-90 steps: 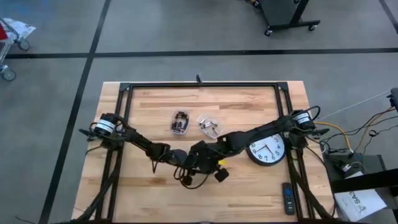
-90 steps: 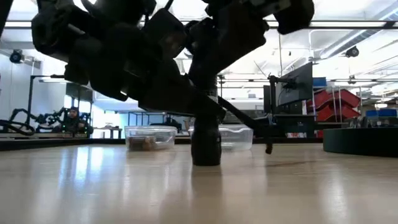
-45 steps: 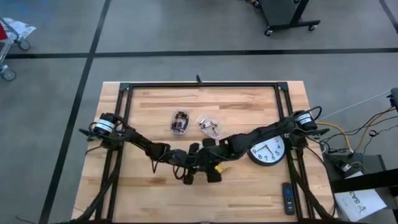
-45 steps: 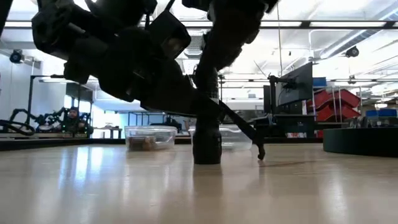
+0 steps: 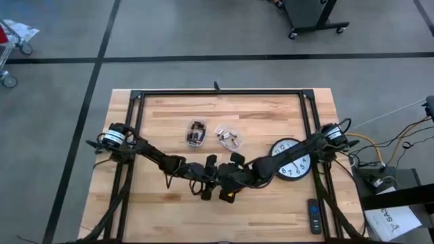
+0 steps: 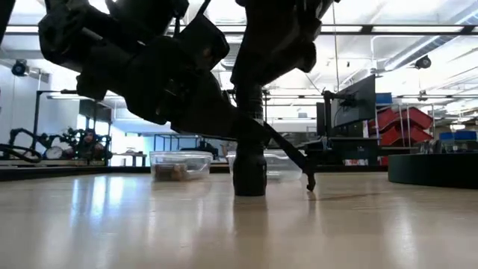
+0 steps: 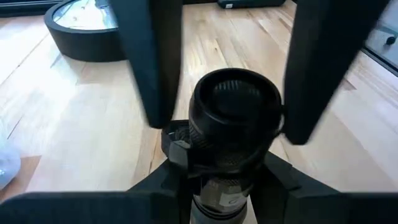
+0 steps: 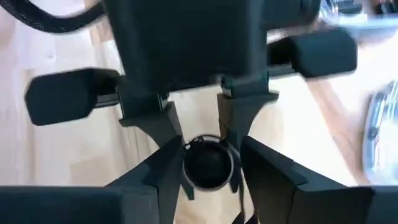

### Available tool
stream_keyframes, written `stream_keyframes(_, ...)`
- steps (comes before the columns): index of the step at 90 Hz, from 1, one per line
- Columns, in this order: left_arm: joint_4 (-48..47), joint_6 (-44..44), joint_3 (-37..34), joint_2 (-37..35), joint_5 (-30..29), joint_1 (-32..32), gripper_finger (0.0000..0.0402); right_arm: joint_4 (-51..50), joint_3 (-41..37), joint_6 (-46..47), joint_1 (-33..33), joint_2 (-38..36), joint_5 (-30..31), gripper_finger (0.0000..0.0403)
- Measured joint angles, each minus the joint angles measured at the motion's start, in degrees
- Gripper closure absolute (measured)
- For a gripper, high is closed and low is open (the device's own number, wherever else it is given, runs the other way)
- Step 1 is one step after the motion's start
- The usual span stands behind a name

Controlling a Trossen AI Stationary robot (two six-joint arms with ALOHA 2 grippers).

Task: Insert battery
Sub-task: Open the black flashlight cover

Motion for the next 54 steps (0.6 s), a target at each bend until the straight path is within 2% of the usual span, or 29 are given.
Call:
stream_keyframes(22, 0.02, -0.04, 0.00, 0.00, -0.04, -0.01, 0.0307, 0.16, -0.21, 0.59, 0.92, 0.00, 2.14, 0.0291)
stream_keyframes(54, 0.16, -0.08, -0.04, 0.02, -0.20, -0.01, 0.0306, 0.38, -1.00, 2.17, 0.92, 0.00, 2.95, 0.0255)
